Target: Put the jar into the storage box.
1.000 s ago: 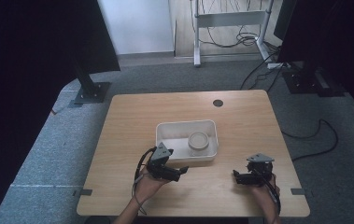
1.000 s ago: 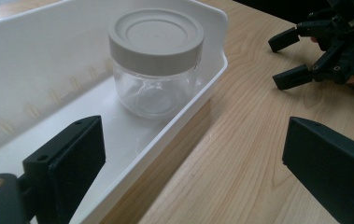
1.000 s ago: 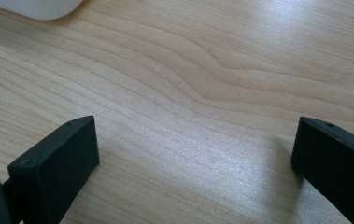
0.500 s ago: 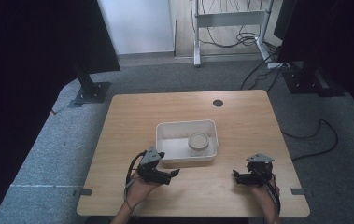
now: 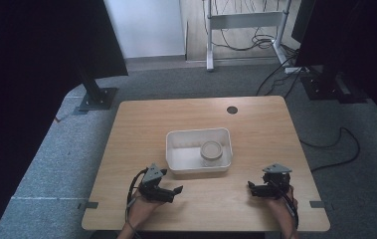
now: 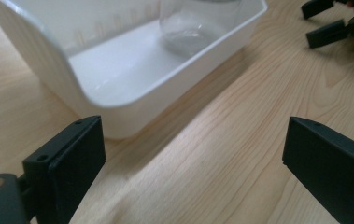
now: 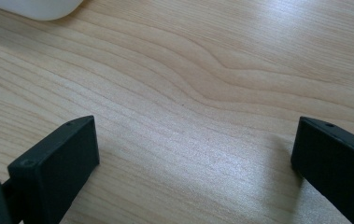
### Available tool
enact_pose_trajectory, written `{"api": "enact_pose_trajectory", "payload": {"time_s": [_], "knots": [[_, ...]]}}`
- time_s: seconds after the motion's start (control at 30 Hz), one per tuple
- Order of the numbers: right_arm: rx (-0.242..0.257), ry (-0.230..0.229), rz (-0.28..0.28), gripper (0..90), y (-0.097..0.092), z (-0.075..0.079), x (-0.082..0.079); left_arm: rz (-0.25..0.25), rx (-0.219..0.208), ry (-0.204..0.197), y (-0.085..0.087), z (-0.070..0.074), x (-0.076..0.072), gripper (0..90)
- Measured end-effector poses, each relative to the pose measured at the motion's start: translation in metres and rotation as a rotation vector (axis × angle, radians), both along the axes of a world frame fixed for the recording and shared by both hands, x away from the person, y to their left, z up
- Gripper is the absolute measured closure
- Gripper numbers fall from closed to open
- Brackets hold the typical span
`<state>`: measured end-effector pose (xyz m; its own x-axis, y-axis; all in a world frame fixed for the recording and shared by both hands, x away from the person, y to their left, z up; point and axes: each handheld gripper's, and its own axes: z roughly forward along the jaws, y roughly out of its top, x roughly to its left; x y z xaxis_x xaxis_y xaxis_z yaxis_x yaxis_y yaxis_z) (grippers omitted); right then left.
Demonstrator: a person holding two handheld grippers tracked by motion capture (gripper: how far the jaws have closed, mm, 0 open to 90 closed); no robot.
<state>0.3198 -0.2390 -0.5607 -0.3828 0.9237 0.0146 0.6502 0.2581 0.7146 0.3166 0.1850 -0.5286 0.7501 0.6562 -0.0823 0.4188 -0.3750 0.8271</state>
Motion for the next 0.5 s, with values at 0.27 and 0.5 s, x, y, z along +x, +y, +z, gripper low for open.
{"api": "enact_pose_trajectory", "payload": {"time_s": [0.27,0.5], "knots": [[0.0,0.0,0.002,0.6,0.0,0.0,0.0,0.005,0.049,0.037,0.002,-0.016,-0.004,5.9],[0.0,0.0,0.002,0.6,0.0,0.0,0.0,0.007,0.088,0.076,0.003,-0.024,-0.002,5.9]]}}
